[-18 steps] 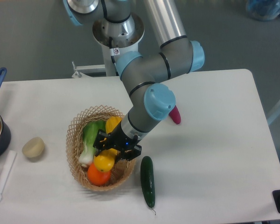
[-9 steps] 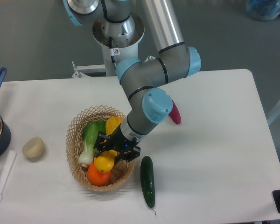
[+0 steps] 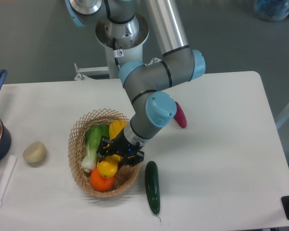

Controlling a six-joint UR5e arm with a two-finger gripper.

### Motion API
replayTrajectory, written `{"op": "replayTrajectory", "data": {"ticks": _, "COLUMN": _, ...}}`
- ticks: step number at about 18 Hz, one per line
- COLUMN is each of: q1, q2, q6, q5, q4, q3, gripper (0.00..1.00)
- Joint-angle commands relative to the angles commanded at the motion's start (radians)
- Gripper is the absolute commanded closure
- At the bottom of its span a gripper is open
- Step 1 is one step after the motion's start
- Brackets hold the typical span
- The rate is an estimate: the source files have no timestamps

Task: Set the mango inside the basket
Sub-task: 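Lower the mango into the basket beside the yellow pepper, then open the gripper to release the mango in the basket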

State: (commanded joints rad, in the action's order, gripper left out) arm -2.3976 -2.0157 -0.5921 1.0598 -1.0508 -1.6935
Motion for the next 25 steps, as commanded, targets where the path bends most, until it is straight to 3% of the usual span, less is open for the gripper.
{"op": "replayTrajectory", "data": {"ticks": 3, "q1": 0.008, "q2": 0.0, "q6": 0.0, "q5": 0.029, "q4": 0.003, "q3": 0.003, "gripper": 0.24}}
{"op": "replayTrajectory", "data": {"ticks": 6, "q1": 0.009, "q2": 0.005, "q6": 0.002, "q5": 0.042, "q4": 0.003, "q3": 0.008, "gripper": 0.0}}
{"op": "replayTrajectory", "data": {"ticks": 11, "q1": 0.009, "q2": 0.015, "q6": 0.002, "q5": 0.049, "q4": 0.002, "q3": 0.028, "gripper": 0.0}}
{"op": "replayTrajectory", "data": {"ticks": 14, "q1": 0.009, "q2": 0.052, "q6": 0.002, "q5": 0.055, "q4": 0.0, "q3": 0.046, "gripper": 0.0}}
{"op": "replayTrajectory", "data": {"ticks": 19, "q1": 0.006, "q2": 0.133, "q6": 0.002, "q5": 0.176, "q4": 0.003, "q3": 0.095, "gripper": 0.0}}
{"op": "replayTrajectory", "data": {"ticks": 23, "q1": -0.006, "q2": 0.169, "q6": -0.003, "q5": 0.227, "q4": 0.003, "q3": 0.165, "gripper": 0.0}}
{"op": "replayTrajectory", "data": {"ticks": 25, "q1": -0.035, "q2": 0.176, "q6": -0.018, "q5": 0.317, "q4": 0.002, "q3": 0.193, "gripper": 0.0}}
